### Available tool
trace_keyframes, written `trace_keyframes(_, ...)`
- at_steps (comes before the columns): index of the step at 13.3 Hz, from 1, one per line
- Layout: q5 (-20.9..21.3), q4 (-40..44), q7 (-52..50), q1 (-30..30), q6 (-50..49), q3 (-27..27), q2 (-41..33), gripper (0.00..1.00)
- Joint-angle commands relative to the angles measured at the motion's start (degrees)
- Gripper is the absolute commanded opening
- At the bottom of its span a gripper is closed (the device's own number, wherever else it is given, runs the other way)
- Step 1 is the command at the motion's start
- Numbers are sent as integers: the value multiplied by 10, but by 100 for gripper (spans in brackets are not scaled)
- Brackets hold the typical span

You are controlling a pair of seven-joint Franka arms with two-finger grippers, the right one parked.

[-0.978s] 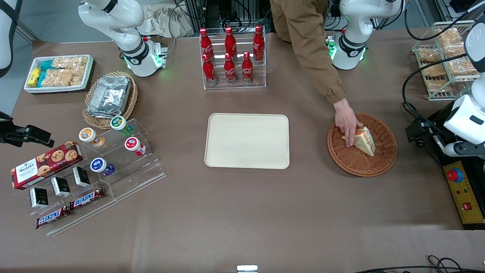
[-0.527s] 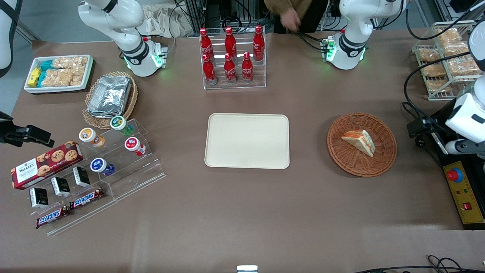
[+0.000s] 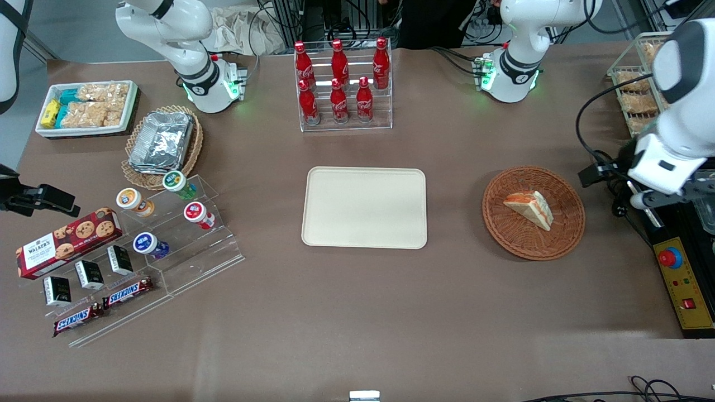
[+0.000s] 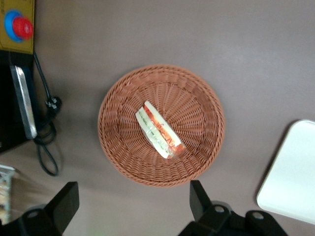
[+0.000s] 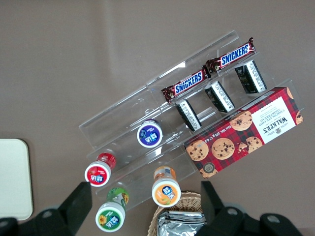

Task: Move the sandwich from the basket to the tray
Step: 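Move the left gripper down over the wrapped sandwich in the wicker basket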

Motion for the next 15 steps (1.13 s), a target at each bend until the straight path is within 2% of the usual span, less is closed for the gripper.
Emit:
trace_keyframes(1,-11,-91,-139,-4,61,1,-37,100)
trace_keyframes(3,-20,-108,-255,-6,99,0,-16,100)
trace_keyframes(6,-35,-141,-356,-7,163,0,20,100)
trace_keyframes(15,-33,-216,-419,-12,302,-1,81,100)
